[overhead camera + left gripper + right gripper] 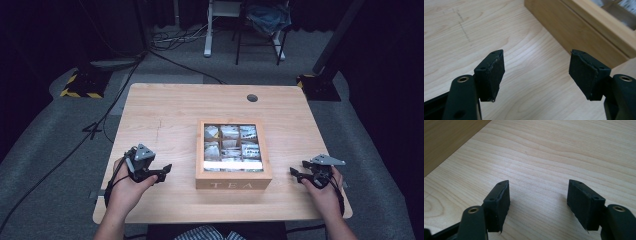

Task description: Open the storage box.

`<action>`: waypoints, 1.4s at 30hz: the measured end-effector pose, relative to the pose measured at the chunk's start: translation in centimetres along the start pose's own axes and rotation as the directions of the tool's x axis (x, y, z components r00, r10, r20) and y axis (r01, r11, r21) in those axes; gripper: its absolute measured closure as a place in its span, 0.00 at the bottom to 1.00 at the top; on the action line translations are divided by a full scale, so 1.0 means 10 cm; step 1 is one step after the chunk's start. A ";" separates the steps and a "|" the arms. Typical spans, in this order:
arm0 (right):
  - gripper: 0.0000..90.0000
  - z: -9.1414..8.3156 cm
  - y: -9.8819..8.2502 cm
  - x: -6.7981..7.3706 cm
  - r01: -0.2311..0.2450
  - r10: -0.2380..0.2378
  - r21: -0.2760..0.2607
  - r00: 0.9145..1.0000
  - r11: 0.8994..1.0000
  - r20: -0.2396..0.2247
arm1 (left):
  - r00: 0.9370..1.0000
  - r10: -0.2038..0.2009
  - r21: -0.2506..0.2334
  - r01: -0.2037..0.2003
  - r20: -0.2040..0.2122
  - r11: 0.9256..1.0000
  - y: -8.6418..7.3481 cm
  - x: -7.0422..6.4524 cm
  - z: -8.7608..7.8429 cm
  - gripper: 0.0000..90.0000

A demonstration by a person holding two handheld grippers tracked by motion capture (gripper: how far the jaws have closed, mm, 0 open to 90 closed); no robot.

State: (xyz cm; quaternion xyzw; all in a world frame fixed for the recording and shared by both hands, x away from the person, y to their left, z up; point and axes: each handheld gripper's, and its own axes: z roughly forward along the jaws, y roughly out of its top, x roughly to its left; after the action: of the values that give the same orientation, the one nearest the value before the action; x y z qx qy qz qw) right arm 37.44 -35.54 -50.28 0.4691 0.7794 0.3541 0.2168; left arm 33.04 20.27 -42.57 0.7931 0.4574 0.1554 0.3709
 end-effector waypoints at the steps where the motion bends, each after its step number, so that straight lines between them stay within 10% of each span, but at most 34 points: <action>1: 0.39 0.00 0.00 0.00 0.000 0.000 0.000 1.000 1.000 0.000 | 1.000 -0.005 -0.009 0.006 0.008 1.000 0.01 -0.02 0.00 0.33; 20: 0.39 0.00 0.00 0.00 0.000 0.000 0.000 1.000 1.000 0.000 | 0.992 0.051 -0.124 -0.037 0.112 0.992 0.13 -0.57 0.13 0.33; 42: 0.39 0.00 0.00 0.00 0.000 0.000 0.000 1.000 1.000 -0.004 | 0.985 0.079 -0.107 -0.063 0.155 0.992 0.06 -0.91 0.48 0.27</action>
State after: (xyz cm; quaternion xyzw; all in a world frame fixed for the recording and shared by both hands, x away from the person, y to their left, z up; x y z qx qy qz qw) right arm 37.45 -35.53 -50.29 0.4686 0.7798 0.3550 0.2154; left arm 31.43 10.29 -44.53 0.7988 0.3893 0.1282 0.4403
